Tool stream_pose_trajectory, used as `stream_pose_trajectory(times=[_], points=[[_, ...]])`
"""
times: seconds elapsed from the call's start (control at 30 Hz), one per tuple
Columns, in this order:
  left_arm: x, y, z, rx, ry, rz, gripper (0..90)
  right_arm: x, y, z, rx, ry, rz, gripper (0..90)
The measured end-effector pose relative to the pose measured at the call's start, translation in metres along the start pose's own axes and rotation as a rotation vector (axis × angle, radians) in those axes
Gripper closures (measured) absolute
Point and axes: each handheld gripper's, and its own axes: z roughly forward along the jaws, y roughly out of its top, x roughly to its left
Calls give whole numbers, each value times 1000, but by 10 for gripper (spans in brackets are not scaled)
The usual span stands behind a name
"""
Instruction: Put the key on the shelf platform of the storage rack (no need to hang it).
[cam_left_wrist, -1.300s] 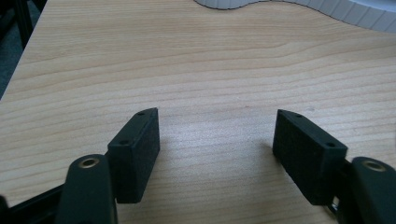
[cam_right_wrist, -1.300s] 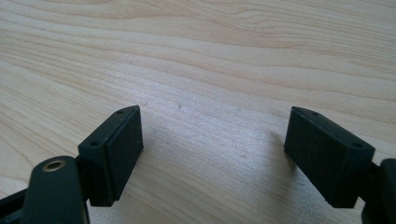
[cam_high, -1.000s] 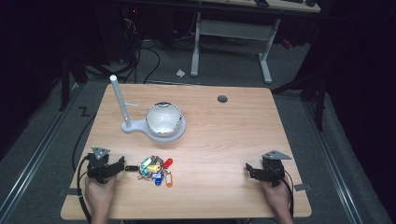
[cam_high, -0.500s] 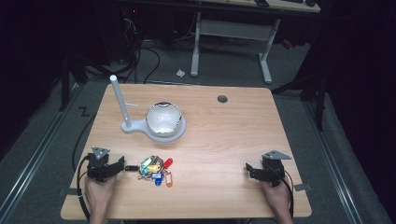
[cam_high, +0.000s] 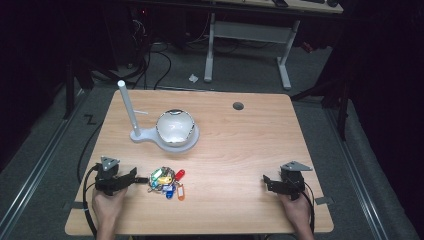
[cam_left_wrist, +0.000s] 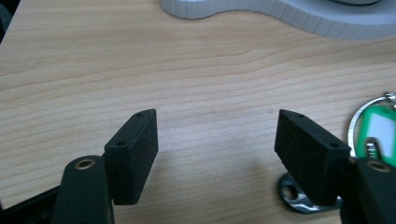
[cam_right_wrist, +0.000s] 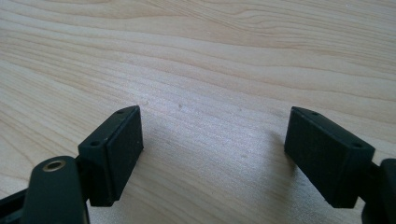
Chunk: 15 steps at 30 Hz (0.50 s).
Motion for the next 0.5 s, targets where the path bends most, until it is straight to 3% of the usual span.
stream_pose_trajectory(times=[0.2, 0.23, 0.37, 0.5], points=[[-4, -3, -14, 21, -34, 10, 348, 0, 0, 0, 0, 0, 0, 194], [-4, -3, -16, 17, -52, 39, 348, 0, 0, 0, 0, 0, 0, 194], [-9, -2, -27, 50, -74, 29, 348, 0, 0, 0, 0, 1, 1, 194], [-13, -4, -31, 76, -66, 3, 333, 0, 0, 0, 1, 1, 0, 194]])
